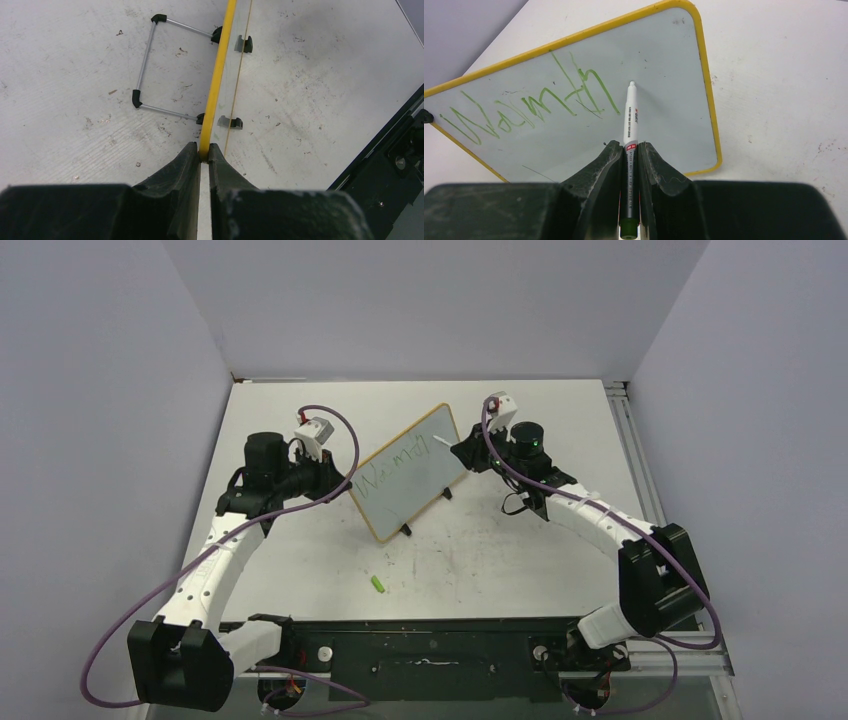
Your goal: Write a sentence on the whiteboard
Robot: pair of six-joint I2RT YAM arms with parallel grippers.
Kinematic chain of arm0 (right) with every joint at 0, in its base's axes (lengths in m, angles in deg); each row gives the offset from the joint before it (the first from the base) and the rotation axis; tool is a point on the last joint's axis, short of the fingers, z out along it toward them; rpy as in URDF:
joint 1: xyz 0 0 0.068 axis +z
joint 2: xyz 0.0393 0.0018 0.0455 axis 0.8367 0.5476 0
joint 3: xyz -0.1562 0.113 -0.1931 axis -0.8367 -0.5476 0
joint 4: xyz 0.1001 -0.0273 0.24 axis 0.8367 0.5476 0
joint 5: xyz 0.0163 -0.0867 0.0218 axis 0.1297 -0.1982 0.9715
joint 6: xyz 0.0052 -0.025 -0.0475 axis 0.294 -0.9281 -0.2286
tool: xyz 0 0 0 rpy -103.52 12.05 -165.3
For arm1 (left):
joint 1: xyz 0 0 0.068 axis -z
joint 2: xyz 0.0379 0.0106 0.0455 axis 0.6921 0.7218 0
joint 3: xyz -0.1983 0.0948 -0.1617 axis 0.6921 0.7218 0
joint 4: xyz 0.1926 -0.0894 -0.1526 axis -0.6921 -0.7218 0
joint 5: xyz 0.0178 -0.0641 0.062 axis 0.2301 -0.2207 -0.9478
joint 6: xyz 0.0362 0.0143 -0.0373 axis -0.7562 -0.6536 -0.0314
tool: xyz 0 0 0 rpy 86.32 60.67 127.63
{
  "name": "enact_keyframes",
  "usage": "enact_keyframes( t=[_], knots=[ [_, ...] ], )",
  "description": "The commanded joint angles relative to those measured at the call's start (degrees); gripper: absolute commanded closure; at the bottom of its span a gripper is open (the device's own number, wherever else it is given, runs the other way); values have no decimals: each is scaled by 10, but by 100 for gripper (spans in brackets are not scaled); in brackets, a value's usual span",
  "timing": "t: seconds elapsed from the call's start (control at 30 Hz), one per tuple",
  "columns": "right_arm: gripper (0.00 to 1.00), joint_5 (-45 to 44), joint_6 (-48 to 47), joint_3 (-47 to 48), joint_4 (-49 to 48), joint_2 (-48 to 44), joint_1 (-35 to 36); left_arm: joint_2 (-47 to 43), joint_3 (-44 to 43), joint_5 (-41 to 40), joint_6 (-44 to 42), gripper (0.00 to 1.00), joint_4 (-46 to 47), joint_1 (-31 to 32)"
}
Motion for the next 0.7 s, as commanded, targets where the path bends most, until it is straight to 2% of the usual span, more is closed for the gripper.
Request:
enact_keyframes(
  t=[0.0, 0.67],
  knots=[
    [95, -11, -8, 16, -37, 1, -2, 6, -16, 8, -17, 100, -24, -2],
    [95, -26, -21, -24, -10, 12, 4, 7, -16, 8, -18, 100, -24, -2]
  ],
)
